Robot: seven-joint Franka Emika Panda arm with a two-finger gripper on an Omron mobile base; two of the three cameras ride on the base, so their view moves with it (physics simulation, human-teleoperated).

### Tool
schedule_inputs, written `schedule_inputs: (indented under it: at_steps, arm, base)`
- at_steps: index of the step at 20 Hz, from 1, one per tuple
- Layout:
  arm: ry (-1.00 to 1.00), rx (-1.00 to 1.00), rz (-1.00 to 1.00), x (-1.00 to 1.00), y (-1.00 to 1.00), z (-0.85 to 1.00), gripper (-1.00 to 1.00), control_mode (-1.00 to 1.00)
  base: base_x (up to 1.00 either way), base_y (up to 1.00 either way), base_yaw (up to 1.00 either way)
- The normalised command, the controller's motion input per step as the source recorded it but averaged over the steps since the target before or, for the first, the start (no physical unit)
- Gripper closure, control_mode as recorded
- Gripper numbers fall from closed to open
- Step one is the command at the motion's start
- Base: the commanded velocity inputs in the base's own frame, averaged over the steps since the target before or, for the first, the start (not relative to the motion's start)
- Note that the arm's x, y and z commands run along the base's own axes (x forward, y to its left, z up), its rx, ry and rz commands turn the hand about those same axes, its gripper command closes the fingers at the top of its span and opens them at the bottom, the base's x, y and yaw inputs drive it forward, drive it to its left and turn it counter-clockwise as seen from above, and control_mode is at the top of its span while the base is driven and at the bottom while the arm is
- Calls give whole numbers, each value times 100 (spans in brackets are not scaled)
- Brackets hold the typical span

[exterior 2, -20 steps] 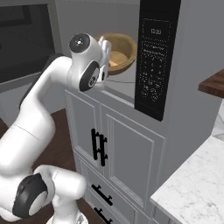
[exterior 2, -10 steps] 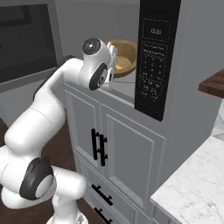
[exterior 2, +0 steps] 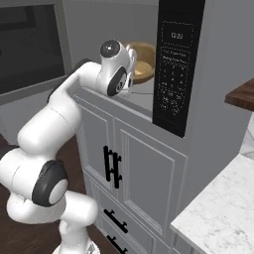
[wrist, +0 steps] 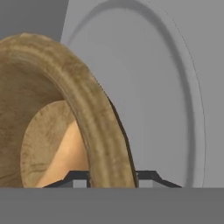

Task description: Pick the squash from the sink and place it in the bowl. Then pick the bowl and place it in the microwave. Then close the microwave door and press the start button.

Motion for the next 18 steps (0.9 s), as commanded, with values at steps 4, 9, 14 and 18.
schedule_inputs:
  at_steps: [4, 9, 14, 18]
  arm:
    - [-6, 0, 0, 27, 0, -20, -100, -100]
    - [-39, -1, 3, 0, 7, 0, -100, -100]
    - [-21, 5, 1, -61, 13, 20, -100, -100]
    - [-20, 2, 0, -100, 34, 54, -100, -100]
  base:
    - [0, 0, 0]
    - [0, 0, 0]
    - [0, 0, 0]
    - [0, 0, 0]
